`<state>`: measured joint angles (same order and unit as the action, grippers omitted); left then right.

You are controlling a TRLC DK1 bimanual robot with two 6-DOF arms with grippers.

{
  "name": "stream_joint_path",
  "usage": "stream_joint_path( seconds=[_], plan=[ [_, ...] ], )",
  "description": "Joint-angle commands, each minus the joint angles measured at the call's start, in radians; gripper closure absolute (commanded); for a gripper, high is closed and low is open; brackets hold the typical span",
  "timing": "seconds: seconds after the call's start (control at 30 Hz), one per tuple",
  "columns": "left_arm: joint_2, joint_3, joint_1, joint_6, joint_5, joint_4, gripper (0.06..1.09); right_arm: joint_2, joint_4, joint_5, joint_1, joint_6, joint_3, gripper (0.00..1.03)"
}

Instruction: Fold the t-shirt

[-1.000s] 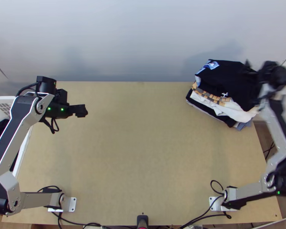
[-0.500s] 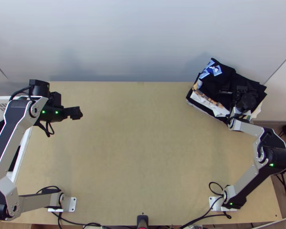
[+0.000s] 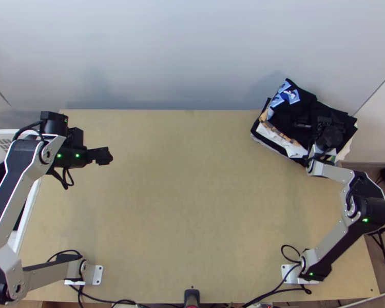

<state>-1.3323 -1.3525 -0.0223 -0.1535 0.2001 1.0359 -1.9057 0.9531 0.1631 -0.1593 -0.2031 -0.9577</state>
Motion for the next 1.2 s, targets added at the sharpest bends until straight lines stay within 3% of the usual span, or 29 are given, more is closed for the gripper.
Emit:
stream_joint_path(
  seconds=[0.0,0.17,0.3,0.53,0.87,1.03,1.17],
  plan=[
    [0.031,-0.005,0.002,-0.001,0.001,-0.004,0.10,0.165,-0.060,0.035,-0.032,0.007,-0.168,0.05],
    [0.051,0.000,0.013,-0.001,0.002,-0.004,0.10,0.263,-0.165,0.047,-0.023,0.062,-0.289,0.05],
    [0.062,0.007,0.021,0.003,0.002,-0.004,0.10,0.284,-0.221,0.072,0.056,0.090,-0.397,0.05],
    [0.064,-0.005,0.041,0.008,0.002,-0.004,0.10,0.089,-0.229,0.090,0.234,0.103,-0.527,0.05],
    [0.071,0.033,0.053,0.000,0.002,-0.007,0.10,-0.285,-0.085,0.090,0.234,0.088,-0.443,0.05],
    [0.065,0.055,0.051,-0.008,0.002,-0.013,0.10,-0.362,0.022,0.093,0.231,0.087,-0.362,0.06],
    [0.065,0.062,0.053,-0.014,0.002,-0.017,0.10,-0.362,0.024,0.095,0.225,0.093,-0.362,0.06]
  ],
)
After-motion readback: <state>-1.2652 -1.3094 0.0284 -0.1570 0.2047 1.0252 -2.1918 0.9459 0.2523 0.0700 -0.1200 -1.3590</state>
